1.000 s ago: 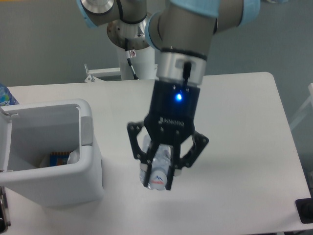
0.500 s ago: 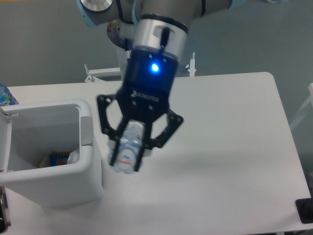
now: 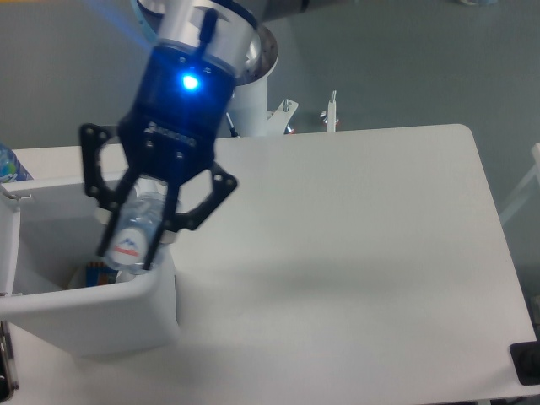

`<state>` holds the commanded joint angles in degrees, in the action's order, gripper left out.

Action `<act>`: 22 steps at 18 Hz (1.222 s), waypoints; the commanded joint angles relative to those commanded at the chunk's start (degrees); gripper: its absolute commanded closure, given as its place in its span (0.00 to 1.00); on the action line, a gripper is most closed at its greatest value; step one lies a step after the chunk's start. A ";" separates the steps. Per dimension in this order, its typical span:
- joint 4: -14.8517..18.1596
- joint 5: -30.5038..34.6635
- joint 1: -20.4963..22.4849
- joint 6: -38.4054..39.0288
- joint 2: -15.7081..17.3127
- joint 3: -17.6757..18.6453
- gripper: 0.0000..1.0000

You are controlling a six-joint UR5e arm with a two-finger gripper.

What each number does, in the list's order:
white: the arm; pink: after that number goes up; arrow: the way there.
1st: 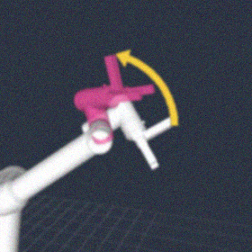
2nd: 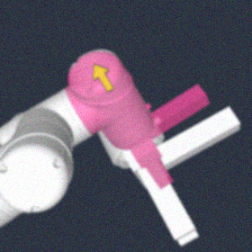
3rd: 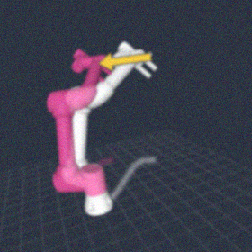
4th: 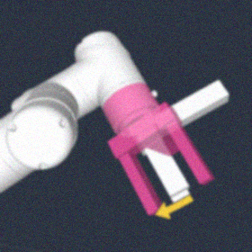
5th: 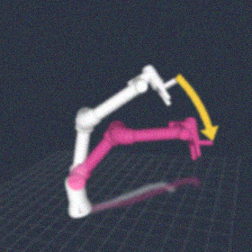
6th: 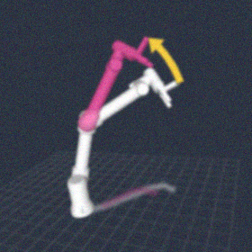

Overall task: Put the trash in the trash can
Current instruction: 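Lower the bottle into the bin and open the gripper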

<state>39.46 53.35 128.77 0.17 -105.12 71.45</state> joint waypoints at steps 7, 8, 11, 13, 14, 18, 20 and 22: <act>0.00 0.18 -3.17 0.44 -0.79 3.17 0.68; 0.00 0.09 -3.43 0.44 -1.05 3.26 0.68; 0.00 0.17 -4.75 0.27 -2.28 3.78 0.68; 0.00 0.09 -5.28 0.18 -2.37 4.31 0.67; 0.00 0.17 -5.37 0.18 -2.29 4.66 0.67; 0.00 0.18 -5.89 -2.01 -2.90 6.42 0.66; 0.00 0.18 -6.51 -3.86 -3.08 6.95 0.66; 0.00 0.18 -6.60 -6.84 -3.78 7.12 0.62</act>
<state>39.46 53.53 122.17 -6.66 -108.89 78.57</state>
